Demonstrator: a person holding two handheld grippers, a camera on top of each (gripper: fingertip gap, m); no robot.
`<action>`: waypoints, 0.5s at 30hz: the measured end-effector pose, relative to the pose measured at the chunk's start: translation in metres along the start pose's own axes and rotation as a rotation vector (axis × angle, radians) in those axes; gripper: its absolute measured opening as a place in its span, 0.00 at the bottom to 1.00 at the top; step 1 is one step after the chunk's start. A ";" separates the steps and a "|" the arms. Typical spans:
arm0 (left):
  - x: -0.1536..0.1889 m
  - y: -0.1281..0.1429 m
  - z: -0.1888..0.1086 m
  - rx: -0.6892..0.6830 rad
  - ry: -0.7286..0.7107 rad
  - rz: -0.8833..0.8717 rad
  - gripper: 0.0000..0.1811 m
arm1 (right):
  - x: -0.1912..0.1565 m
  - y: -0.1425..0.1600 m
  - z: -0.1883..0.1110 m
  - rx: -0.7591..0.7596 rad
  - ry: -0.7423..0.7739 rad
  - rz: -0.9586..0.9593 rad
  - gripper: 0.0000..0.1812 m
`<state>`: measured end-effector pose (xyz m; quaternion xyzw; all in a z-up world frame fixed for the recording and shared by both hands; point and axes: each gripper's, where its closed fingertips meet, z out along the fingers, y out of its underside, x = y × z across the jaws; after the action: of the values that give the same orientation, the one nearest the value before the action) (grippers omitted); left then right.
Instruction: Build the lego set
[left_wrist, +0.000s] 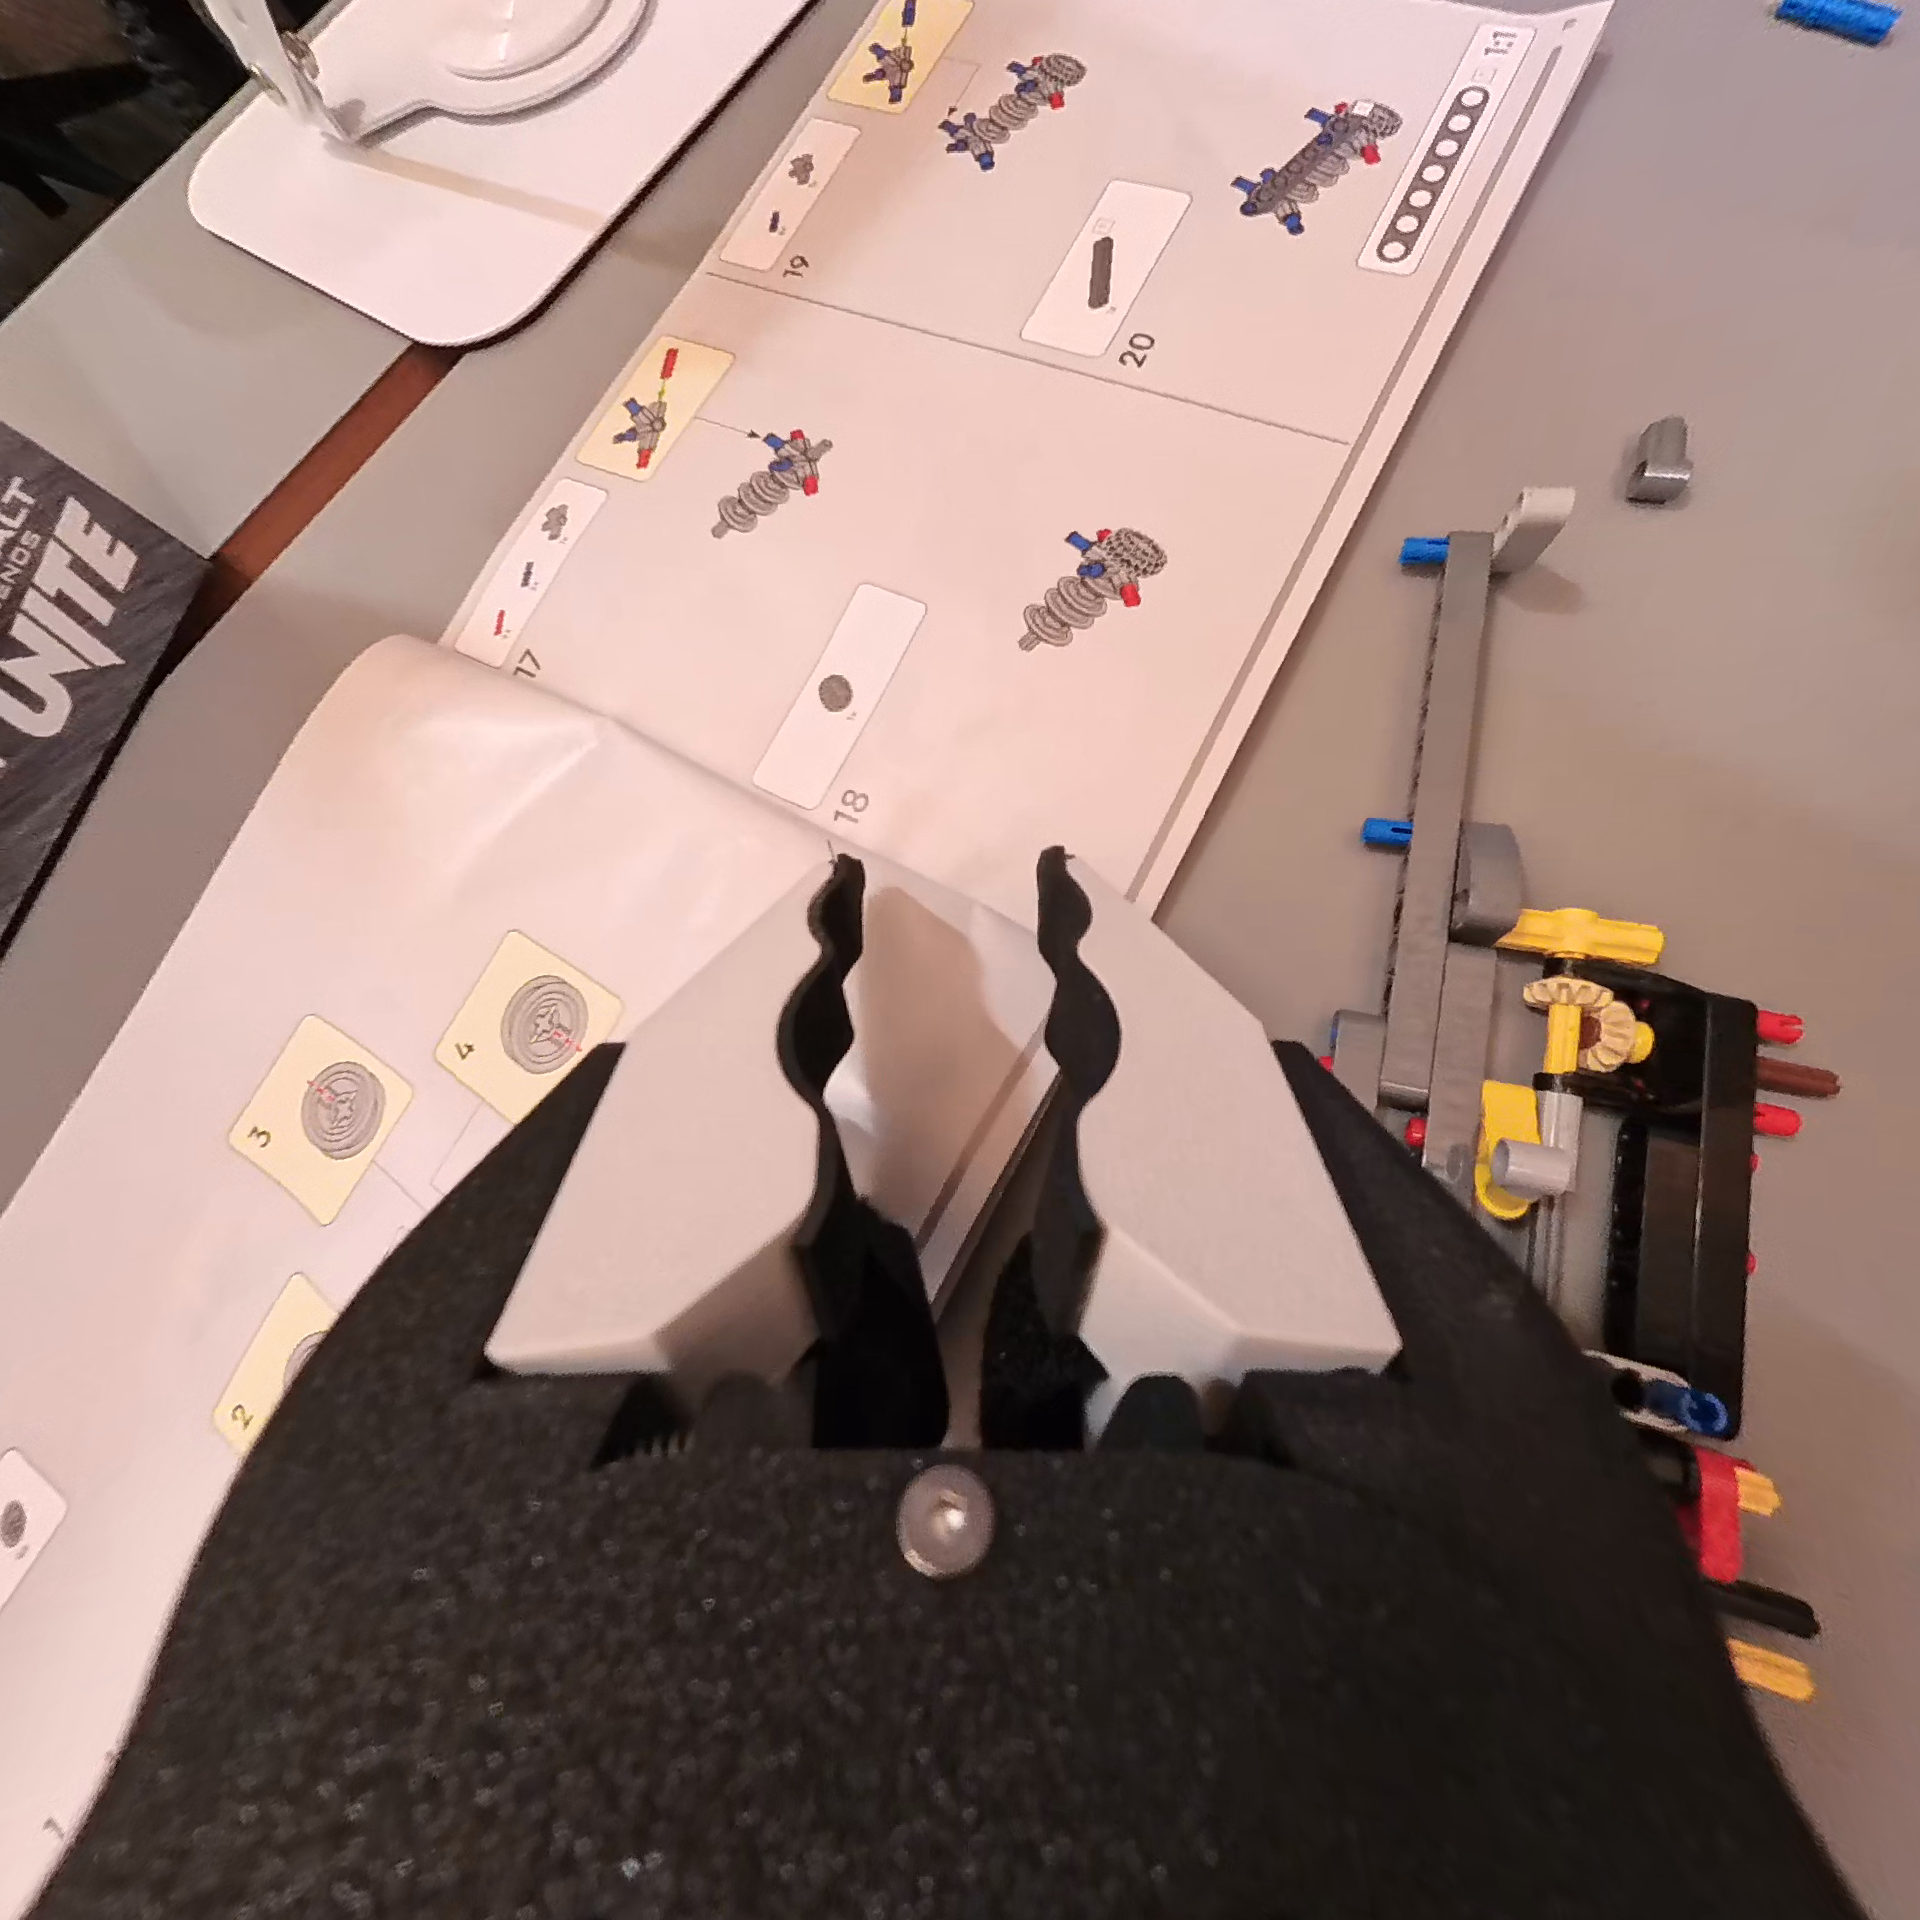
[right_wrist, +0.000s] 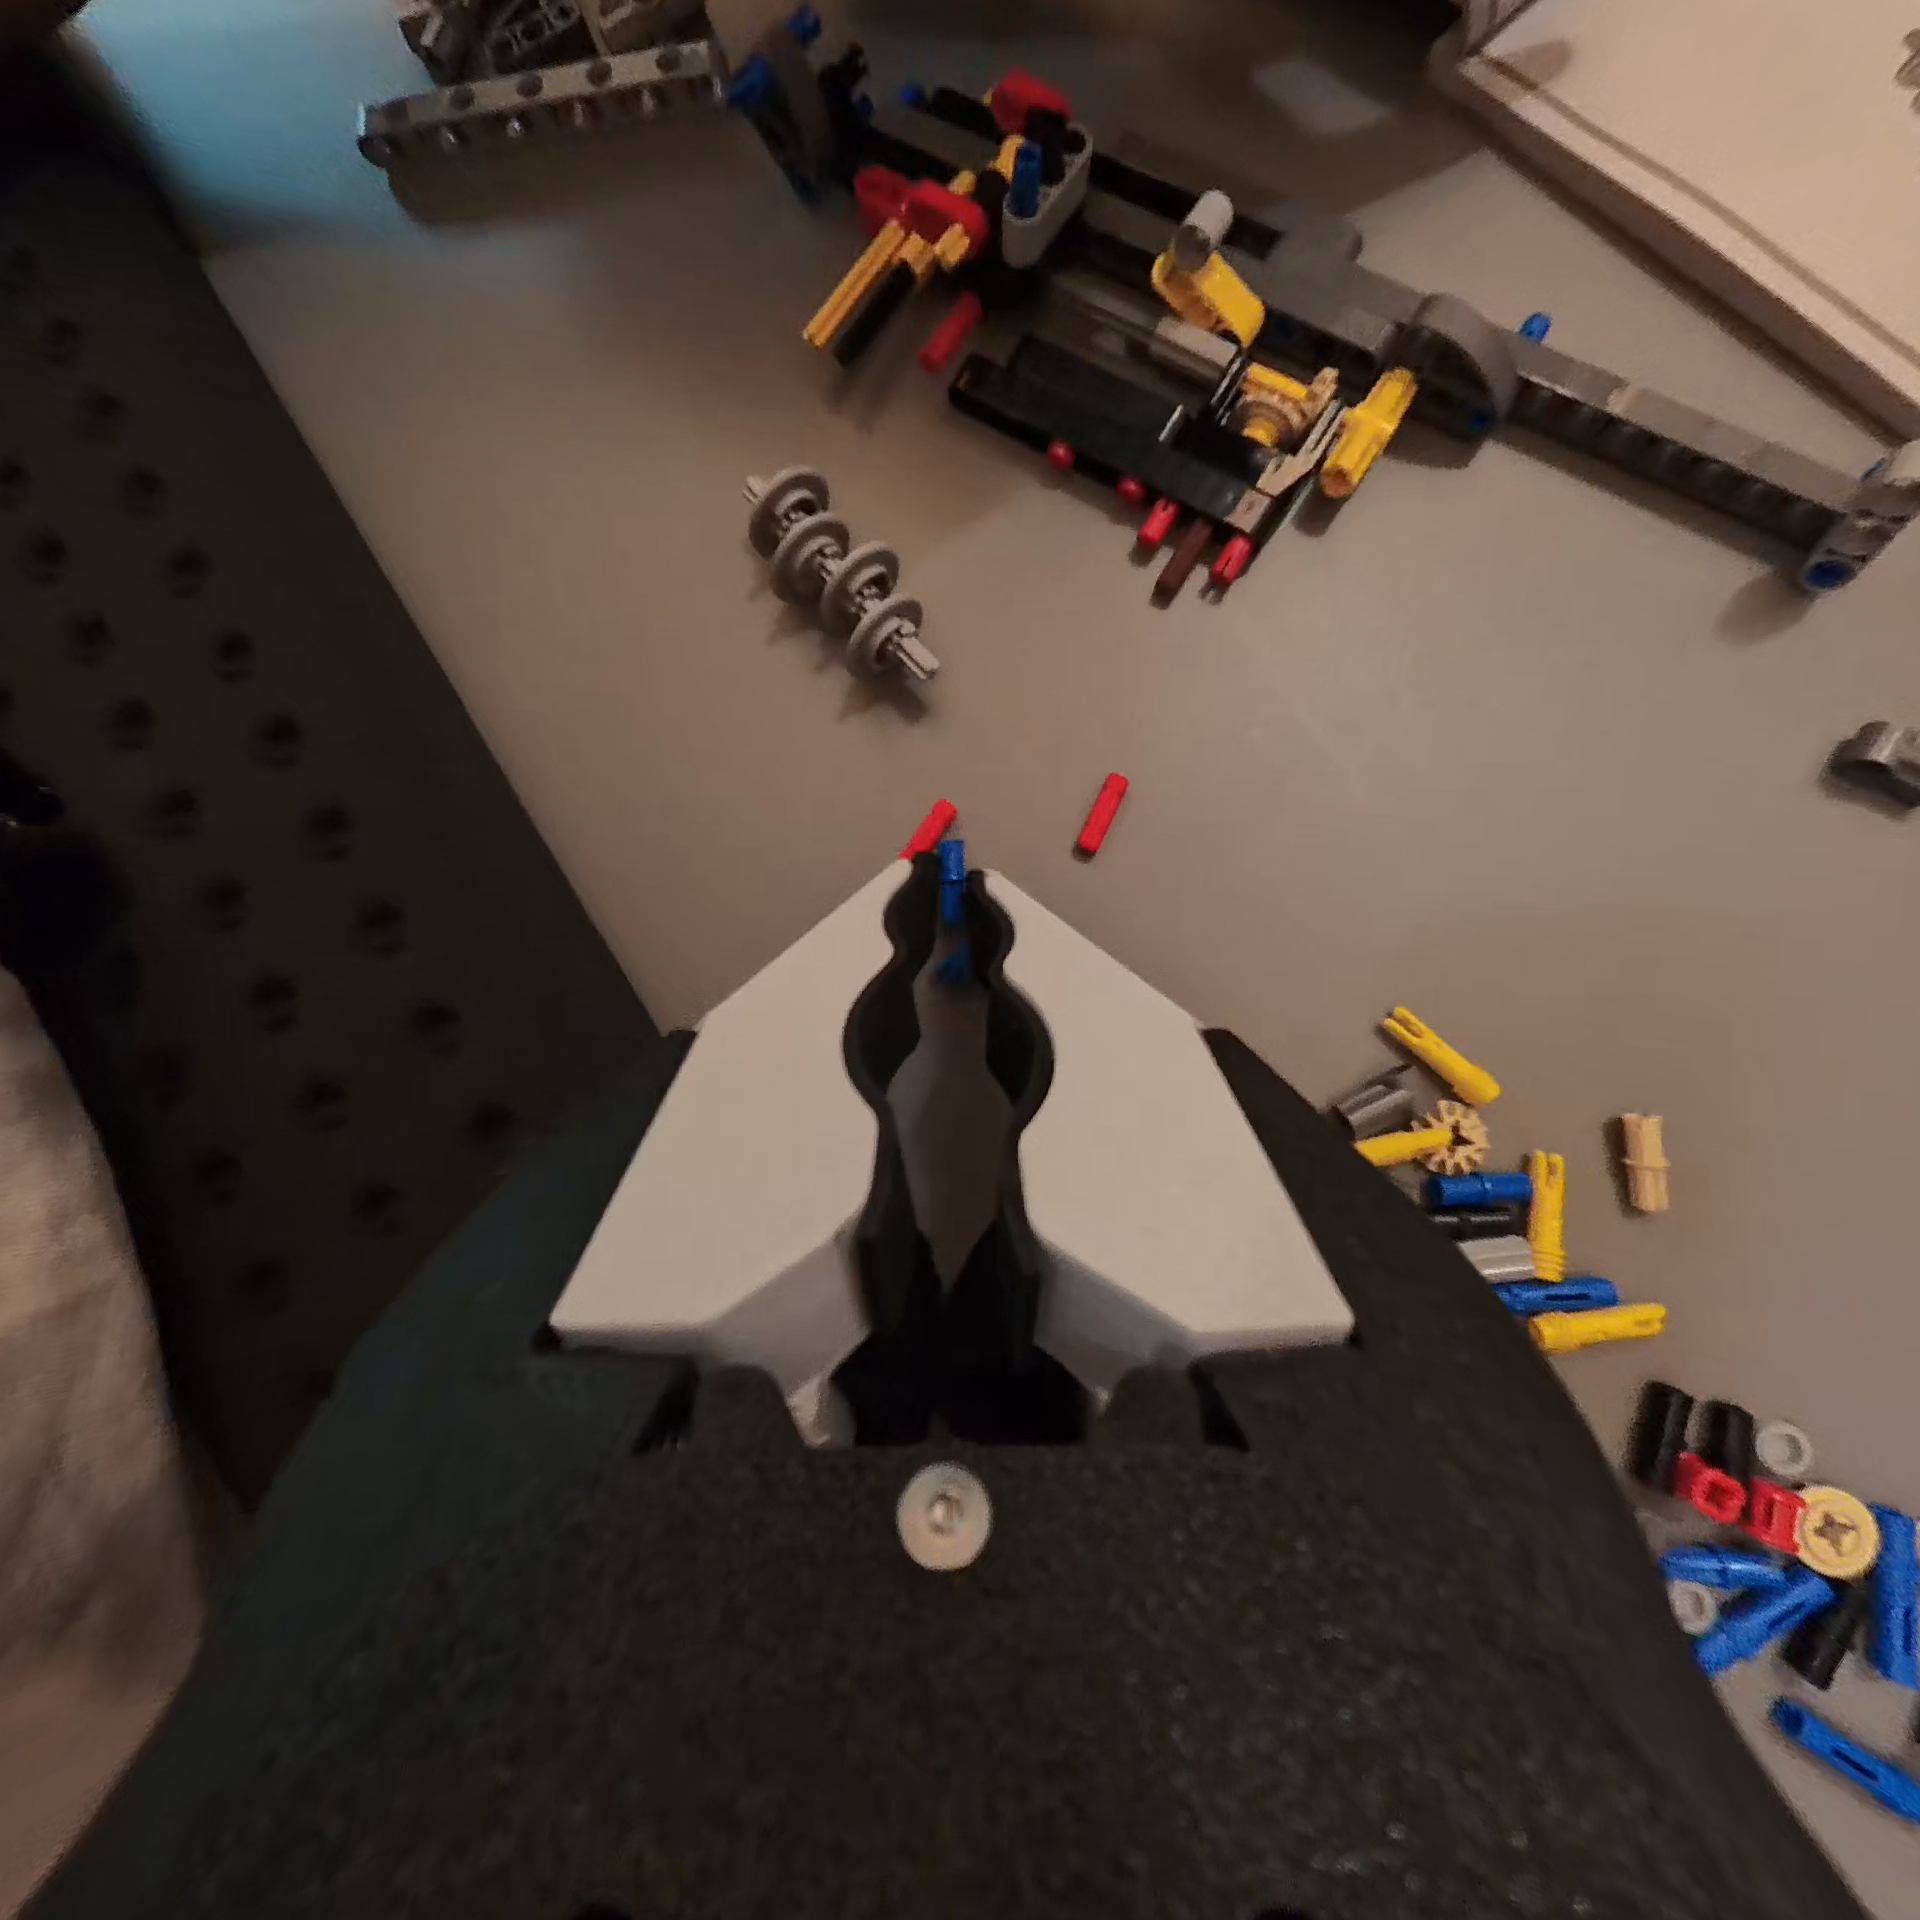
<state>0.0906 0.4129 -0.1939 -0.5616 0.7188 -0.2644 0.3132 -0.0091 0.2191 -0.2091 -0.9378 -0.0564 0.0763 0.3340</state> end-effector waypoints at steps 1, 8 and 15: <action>0.000 0.000 0.000 0.000 0.000 0.000 0.18 | 0.002 0.001 0.000 -0.004 0.016 -0.008 0.02; 0.001 0.000 0.000 -0.001 0.000 0.006 0.18 | 0.007 0.001 0.000 0.002 0.041 0.002 0.04; -0.001 0.000 0.000 -0.001 -0.002 0.000 0.18 | 0.032 -0.021 -0.023 0.214 0.102 0.132 0.08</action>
<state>0.0905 0.4134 -0.1940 -0.5618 0.7186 -0.2637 0.3137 0.0254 0.2261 -0.1811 -0.9012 0.0311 0.0559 0.4287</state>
